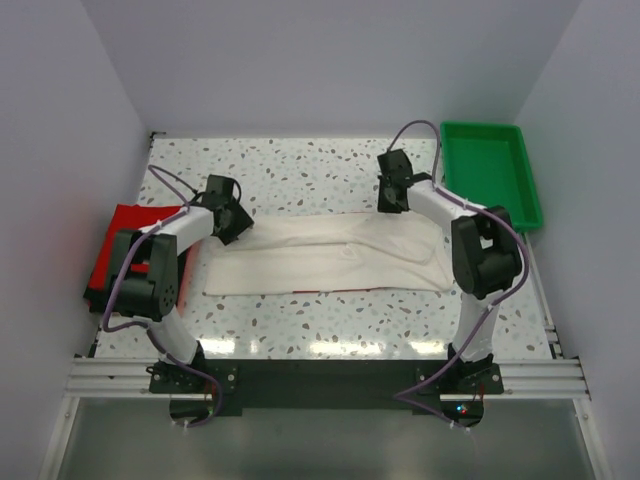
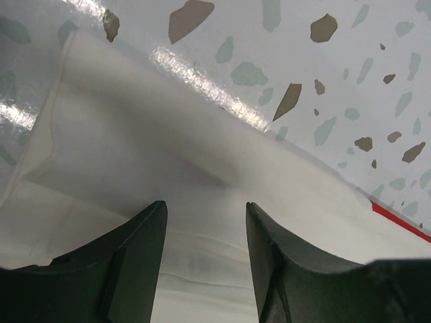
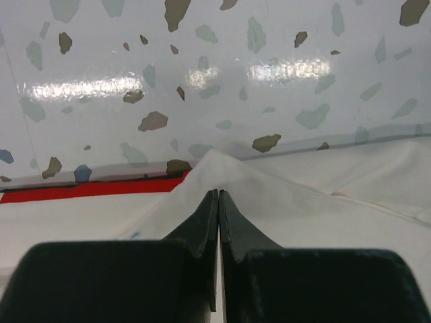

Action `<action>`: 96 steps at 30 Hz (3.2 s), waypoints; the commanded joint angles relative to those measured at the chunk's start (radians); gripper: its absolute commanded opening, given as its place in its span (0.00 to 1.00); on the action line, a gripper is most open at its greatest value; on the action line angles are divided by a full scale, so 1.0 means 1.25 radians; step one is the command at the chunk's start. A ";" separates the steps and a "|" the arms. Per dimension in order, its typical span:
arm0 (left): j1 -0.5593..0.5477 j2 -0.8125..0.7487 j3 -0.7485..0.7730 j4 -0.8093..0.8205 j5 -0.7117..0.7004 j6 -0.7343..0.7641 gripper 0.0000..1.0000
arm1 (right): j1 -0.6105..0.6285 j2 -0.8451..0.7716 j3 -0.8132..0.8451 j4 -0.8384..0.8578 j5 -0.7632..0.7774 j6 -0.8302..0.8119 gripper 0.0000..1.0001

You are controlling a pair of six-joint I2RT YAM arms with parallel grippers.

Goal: Fold and stack the t-shirts
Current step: Fold the tshirt

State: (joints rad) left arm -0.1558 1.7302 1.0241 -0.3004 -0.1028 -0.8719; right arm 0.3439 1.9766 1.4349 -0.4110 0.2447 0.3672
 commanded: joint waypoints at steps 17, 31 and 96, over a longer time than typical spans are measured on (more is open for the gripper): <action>-0.002 -0.032 -0.036 0.021 0.011 -0.002 0.54 | 0.000 0.005 0.059 0.000 0.020 0.003 0.46; -0.003 -0.033 -0.035 0.018 0.011 -0.002 0.54 | 0.000 0.004 0.040 -0.003 0.055 0.018 0.23; 0.009 -0.164 -0.152 -0.063 -0.155 -0.120 0.42 | 0.164 -0.565 -0.599 0.204 -0.174 0.281 0.00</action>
State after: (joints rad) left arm -0.1513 1.5230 0.8276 -0.3847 -0.2546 -0.9939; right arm 0.5404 1.3067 0.7048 -0.2481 0.0555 0.6785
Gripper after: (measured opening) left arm 0.432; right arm 0.008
